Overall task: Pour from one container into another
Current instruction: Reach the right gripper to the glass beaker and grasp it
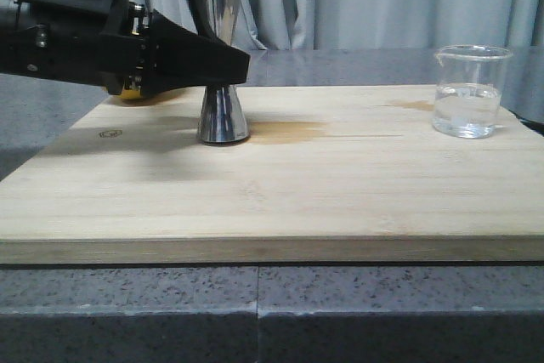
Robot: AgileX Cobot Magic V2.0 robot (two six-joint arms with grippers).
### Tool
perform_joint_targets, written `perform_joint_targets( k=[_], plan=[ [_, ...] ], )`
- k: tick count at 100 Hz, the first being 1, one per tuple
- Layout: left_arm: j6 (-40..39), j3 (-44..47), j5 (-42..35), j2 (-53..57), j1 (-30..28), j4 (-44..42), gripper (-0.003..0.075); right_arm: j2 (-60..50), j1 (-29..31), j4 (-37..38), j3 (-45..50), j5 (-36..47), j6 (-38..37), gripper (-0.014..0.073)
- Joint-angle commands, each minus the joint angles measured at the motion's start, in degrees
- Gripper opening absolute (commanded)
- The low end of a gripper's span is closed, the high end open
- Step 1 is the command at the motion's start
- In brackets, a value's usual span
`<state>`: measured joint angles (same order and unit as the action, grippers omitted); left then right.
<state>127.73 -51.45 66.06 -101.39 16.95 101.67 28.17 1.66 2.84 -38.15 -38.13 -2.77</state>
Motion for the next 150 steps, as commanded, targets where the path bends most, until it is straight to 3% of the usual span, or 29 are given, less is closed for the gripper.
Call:
perform_joint_targets(
  k=[1,25,68,92,137,150],
  plan=[
    [0.02,-1.76,6.33,2.00,0.50,4.41,0.0114,0.79,-0.54,-1.38,-2.01,4.34,2.15,0.0575],
    [0.79,-1.76,6.33,2.00,0.50,4.41,0.0114,3.08,-4.36,-9.39,-2.01,9.98,8.73,0.0575],
    [1.96,-3.11,6.44,2.00,0.50,4.41,0.0114,13.44,-17.60,-9.62,-1.88,20.54,8.75,0.0575],
    [1.96,-3.23,6.33,2.00,0.50,4.41,0.0114,17.88,-20.69,-9.22,-1.67,25.50,8.85,0.0575],
    [1.96,-3.23,6.33,2.00,0.50,4.41,0.0114,23.02,-24.39,-9.58,13.97,55.78,8.26,0.0575],
    [1.96,-3.23,6.33,2.00,0.50,4.41,0.0114,26.73,-24.39,-9.67,15.65,60.31,8.08,0.0575]
  ],
)
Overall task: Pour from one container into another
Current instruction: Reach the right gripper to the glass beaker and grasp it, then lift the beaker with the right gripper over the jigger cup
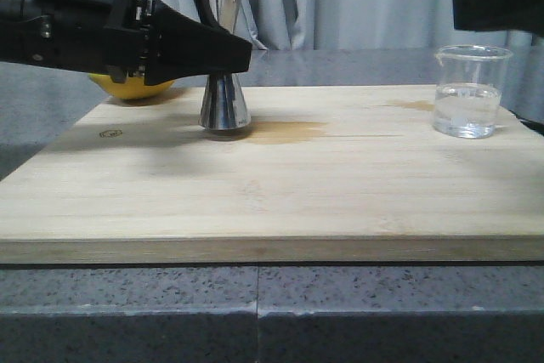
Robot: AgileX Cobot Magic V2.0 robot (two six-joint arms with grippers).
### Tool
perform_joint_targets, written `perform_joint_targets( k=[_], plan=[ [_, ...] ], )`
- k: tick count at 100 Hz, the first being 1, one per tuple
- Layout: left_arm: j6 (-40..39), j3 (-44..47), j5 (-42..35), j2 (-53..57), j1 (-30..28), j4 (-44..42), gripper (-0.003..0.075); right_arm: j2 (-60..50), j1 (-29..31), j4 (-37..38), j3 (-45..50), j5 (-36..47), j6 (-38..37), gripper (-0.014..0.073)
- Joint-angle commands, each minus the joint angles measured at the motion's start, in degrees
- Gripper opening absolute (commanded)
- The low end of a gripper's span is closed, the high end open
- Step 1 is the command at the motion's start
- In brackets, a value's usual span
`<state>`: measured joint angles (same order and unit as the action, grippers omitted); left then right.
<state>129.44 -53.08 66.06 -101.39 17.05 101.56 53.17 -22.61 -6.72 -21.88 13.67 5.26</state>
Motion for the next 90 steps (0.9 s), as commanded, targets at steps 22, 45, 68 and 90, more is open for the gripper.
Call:
perform_joint_targets(
  k=[22,45,68,90],
  plan=[
    [0.24,-1.60,6.33,2.00,0.40,4.52,0.0114,9.60,-0.13,-0.26,-0.63,16.17,0.05,0.0575],
    [0.24,-1.60,6.33,2.00,0.40,4.52,0.0114,15.54,-0.13,-0.26,-0.63,21.60,-0.33,0.0575],
    [0.24,-1.60,6.33,2.00,0.40,4.52,0.0114,18.10,-0.13,-0.26,-0.63,23.59,-0.33,0.0574],
    [0.24,-1.60,6.33,2.00,0.40,4.52,0.0114,20.83,-0.13,-0.26,-0.63,25.30,-0.33,0.0573]
  ],
)
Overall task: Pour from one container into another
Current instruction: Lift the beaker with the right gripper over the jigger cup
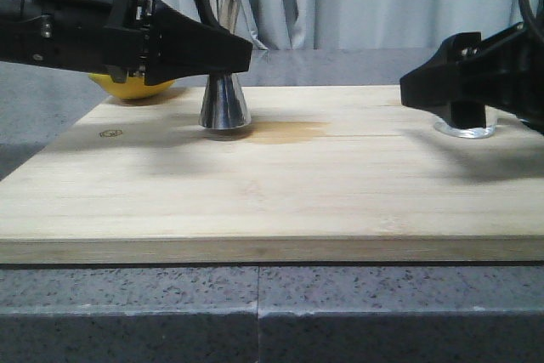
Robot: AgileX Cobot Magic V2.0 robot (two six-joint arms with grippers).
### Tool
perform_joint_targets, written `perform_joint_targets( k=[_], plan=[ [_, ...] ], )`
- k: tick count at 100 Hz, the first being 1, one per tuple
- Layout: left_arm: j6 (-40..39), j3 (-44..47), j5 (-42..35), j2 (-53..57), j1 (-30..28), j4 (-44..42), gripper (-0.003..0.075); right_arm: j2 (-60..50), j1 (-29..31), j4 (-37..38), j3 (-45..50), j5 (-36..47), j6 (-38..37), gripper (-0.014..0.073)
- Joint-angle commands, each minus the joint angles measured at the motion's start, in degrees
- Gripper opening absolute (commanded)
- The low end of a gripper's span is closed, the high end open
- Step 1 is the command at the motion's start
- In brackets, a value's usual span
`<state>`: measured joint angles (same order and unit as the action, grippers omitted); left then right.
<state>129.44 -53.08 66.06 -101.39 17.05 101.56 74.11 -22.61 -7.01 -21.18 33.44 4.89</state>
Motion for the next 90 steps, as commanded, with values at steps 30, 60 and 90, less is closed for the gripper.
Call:
perform_joint_targets(
  k=[30,60,90],
  plan=[
    [0.24,-1.60,6.33,2.00,0.40,4.52,0.0114,0.20,-0.13,0.03,-1.33,5.67,0.04,0.0342],
    [0.24,-1.60,6.33,2.00,0.40,4.52,0.0114,-1.01,-0.13,0.03,-1.87,5.30,0.04,0.0284],
    [0.24,-1.60,6.33,2.00,0.40,4.41,0.0114,-4.58,-0.13,7.39,-14.04,-14.42,0.04,0.0284]
  ],
)
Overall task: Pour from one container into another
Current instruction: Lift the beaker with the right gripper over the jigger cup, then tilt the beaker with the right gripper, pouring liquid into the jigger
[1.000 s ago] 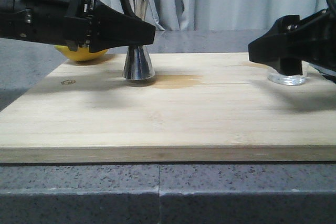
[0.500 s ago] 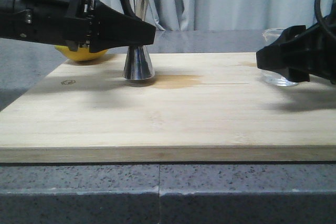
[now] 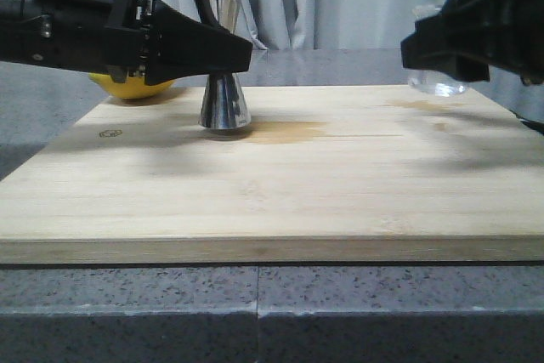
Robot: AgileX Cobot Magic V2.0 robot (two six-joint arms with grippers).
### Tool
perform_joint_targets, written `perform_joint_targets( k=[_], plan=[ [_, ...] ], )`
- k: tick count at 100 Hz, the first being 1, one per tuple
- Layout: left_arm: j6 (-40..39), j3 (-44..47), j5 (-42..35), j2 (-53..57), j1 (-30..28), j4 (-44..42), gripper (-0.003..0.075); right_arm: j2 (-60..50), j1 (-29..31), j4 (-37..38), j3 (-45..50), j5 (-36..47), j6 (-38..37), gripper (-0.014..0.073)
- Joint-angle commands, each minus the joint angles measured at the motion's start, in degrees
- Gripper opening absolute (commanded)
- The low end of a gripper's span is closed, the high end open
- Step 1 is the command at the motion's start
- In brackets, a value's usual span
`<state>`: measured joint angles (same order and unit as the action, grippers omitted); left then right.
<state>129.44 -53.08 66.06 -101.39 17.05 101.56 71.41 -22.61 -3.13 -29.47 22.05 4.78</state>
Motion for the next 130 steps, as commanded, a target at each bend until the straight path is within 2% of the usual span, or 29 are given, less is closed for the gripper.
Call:
perform_joint_targets(
  k=[1,17,34,86,130],
  plan=[
    [0.24,-1.60,6.33,2.00,0.40,4.41,0.0114,-1.89,-0.13,3.73,-6.66,-4.44,0.15,0.0284],
    [0.24,-1.60,6.21,2.00,0.40,4.41,0.0114,-1.89,-0.13,7.95,-16.33,-18.15,0.15,0.0284],
    [0.24,-1.60,6.21,2.00,0.40,4.41,0.0114,-1.89,-0.51,11.40,-23.65,-26.19,0.15,0.0284],
    [0.24,-2.43,6.33,2.00,1.27,4.41,0.0114,0.84,-8.82,19.23,-36.46,-36.41,0.39,0.0284],
    [0.06,-4.60,5.49,2.00,3.99,4.18,0.0114,3.63,-12.59,20.35,-40.99,-41.55,10.28,0.0284]
  ],
)
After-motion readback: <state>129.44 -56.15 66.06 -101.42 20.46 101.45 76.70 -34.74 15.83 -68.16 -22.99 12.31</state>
